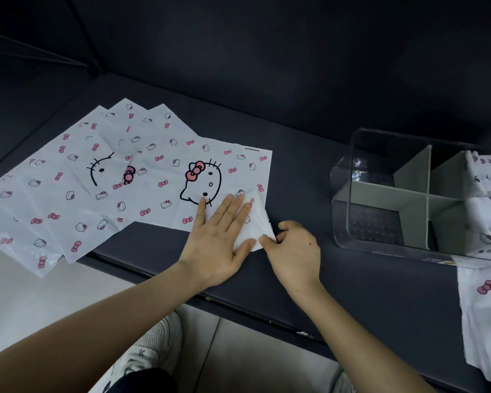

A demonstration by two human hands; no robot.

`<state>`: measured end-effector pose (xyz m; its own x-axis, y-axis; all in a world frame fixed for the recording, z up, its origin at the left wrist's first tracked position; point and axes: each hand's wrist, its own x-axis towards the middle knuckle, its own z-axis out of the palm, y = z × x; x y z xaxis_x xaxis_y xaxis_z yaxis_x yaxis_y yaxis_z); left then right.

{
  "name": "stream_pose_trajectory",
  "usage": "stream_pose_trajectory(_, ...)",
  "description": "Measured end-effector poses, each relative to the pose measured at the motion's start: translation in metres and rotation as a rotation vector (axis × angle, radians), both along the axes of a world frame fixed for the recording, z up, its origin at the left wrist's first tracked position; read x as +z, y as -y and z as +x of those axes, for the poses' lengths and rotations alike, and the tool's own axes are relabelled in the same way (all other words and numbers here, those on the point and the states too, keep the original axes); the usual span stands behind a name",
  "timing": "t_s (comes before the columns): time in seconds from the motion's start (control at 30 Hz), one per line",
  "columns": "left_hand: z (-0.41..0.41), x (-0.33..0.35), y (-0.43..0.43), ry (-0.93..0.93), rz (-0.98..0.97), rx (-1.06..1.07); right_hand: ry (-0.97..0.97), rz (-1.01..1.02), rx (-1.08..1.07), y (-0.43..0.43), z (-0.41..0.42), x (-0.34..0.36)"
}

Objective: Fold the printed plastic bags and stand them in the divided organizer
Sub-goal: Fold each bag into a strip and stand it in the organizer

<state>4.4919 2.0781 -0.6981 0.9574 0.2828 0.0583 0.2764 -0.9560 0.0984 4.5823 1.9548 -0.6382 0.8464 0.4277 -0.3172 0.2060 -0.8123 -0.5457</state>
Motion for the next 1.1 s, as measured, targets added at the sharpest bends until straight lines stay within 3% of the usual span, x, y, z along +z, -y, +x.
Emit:
stream_pose_trajectory(0.23, -0.001, 0.000, -0.002, 0.015, -0.067, 0.006, -0.079, -0.147, 0.080, -0.013, 0.016, 0.008)
stream_pose_trajectory(0.33, -0.001, 0.008, -0.004, 0.137, -0.241, 0.046, -0.085, 0.027, 0.084, -0.006, 0.015, 0.011)
stream_pose_trajectory(0.47, 0.006, 0.049, -0.011, 0.253, -0.458, 0.215, -0.335, 0.298, 0.128, 0.014, 0.029, 0.032)
stream_pose_trajectory(0.53, 0.015, 0.075, -0.013, 0.225, -0.713, 0.232, -0.396, 0.324, 0.204, 0.027, 0.041, 0.047)
stream_pose_trajectory(0.6, 0.027, 0.098, -0.006, 0.197, -1.138, 0.231, -0.409, 0.351, 0.210, 0.041, 0.054, 0.063)
stream_pose_trajectory(0.67, 0.038, 0.114, 0.006, 0.217, -1.364, 0.233, -0.434, 0.453, 0.126, 0.057, 0.065, 0.074)
stream_pose_trajectory(0.83, 0.075, 0.142, 0.057, 0.294, -1.566, 0.280, -0.638, 0.885, -0.346, 0.104, 0.076, 0.084)
stream_pose_trajectory(0.97, 0.119, 0.154, 0.106, 0.223, -1.579, 0.207, -0.657, 1.131, -0.635, 0.137, 0.077, 0.093)
stream_pose_trajectory(1.1, 0.167, 0.163, 0.152, 0.167, -1.369, 0.005, -0.422, 1.249, -0.823, 0.189, 0.092, 0.107)
